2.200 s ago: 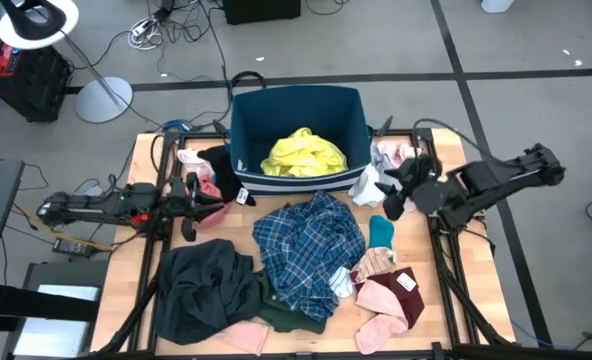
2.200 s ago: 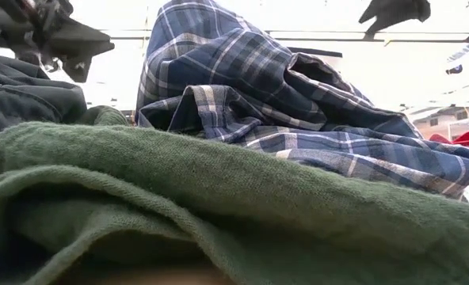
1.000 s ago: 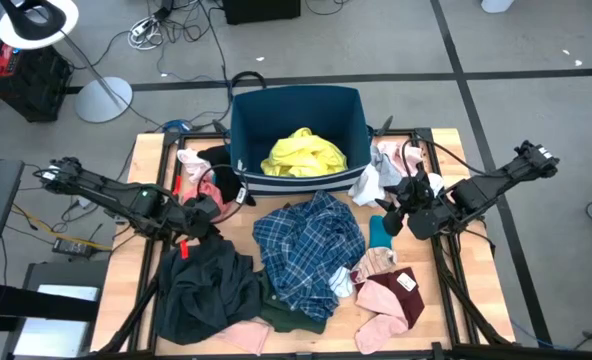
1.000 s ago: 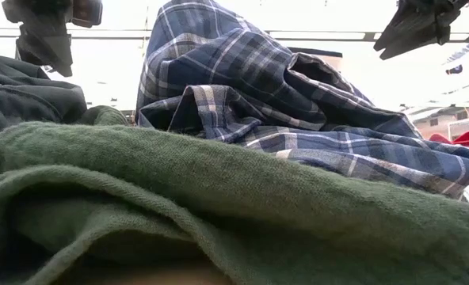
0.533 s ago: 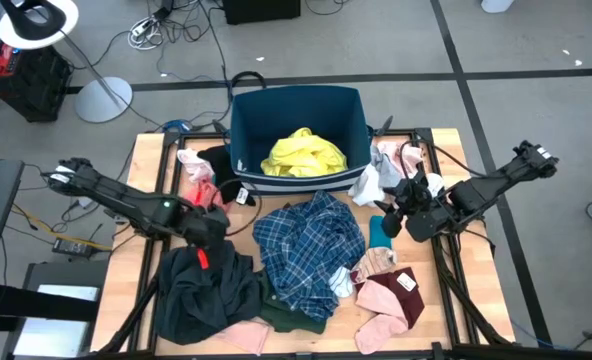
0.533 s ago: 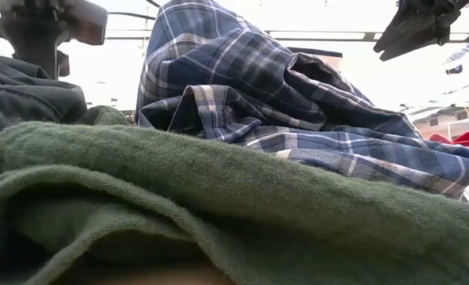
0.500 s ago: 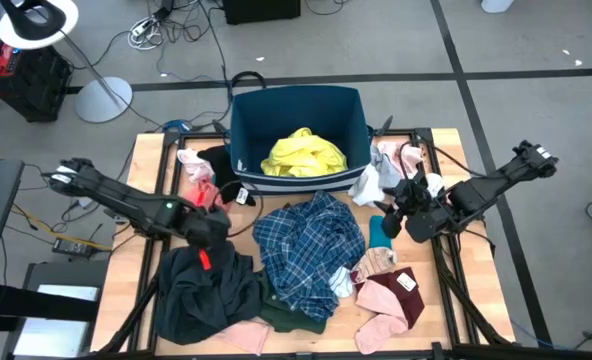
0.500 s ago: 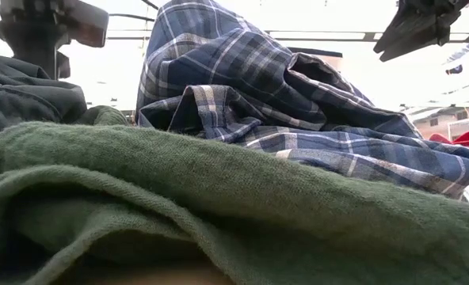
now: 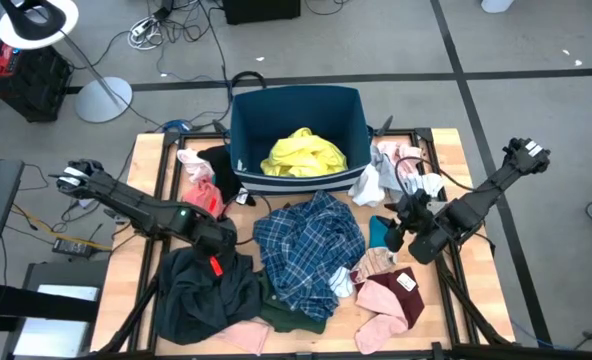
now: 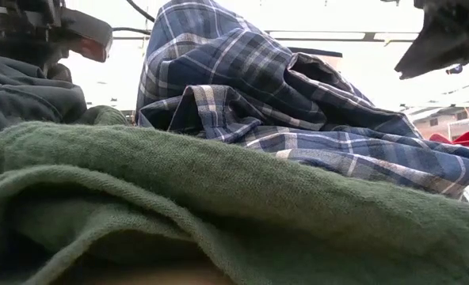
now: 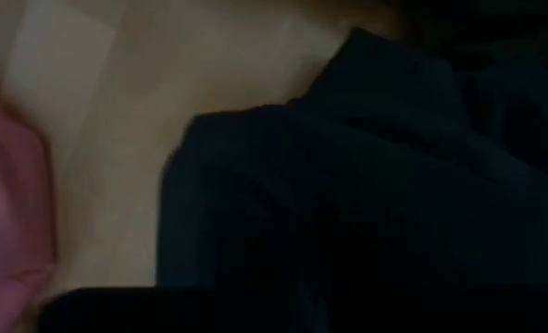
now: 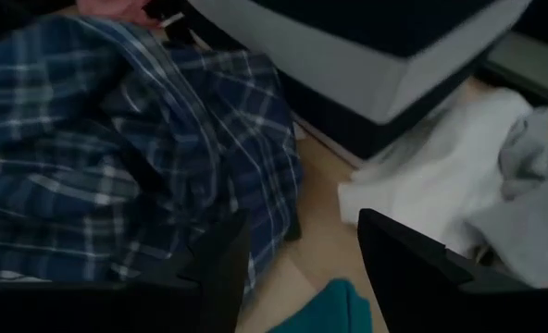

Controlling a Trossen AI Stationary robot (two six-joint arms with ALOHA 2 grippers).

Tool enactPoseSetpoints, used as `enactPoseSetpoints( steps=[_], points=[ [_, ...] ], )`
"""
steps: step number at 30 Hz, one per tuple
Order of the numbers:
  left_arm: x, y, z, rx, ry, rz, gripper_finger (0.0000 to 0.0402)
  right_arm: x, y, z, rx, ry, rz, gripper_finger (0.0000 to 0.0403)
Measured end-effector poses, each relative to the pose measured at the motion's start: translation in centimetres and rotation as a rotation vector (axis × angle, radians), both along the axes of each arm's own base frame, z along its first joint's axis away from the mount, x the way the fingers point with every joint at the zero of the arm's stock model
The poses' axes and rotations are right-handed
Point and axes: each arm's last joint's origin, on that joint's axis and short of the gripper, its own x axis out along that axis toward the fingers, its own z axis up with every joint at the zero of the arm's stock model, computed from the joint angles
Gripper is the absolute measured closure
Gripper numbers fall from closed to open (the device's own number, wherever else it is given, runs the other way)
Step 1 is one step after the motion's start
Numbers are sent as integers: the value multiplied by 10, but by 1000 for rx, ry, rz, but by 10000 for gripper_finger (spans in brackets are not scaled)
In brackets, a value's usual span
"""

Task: Sort clothes
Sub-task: Put the dark blue shorts into the blue laundry bin

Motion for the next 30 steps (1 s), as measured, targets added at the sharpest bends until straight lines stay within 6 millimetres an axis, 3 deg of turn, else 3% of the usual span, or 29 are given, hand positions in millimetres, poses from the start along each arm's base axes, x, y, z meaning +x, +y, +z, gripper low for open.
enactPoseSetpoints(
  steps=[5,9,30],
  points=[
    [-4,-2,5,-36,-12,-1,397,-3,-2,-14,11,0,-38,202],
    [-7,-3,26,-47,-79,-6,399,-5,-3,-21,13,-15,-64,202],
    [-15,16,205,239,-689,-97,401,2,2,-31,-42,40,-41,202]
  ],
)
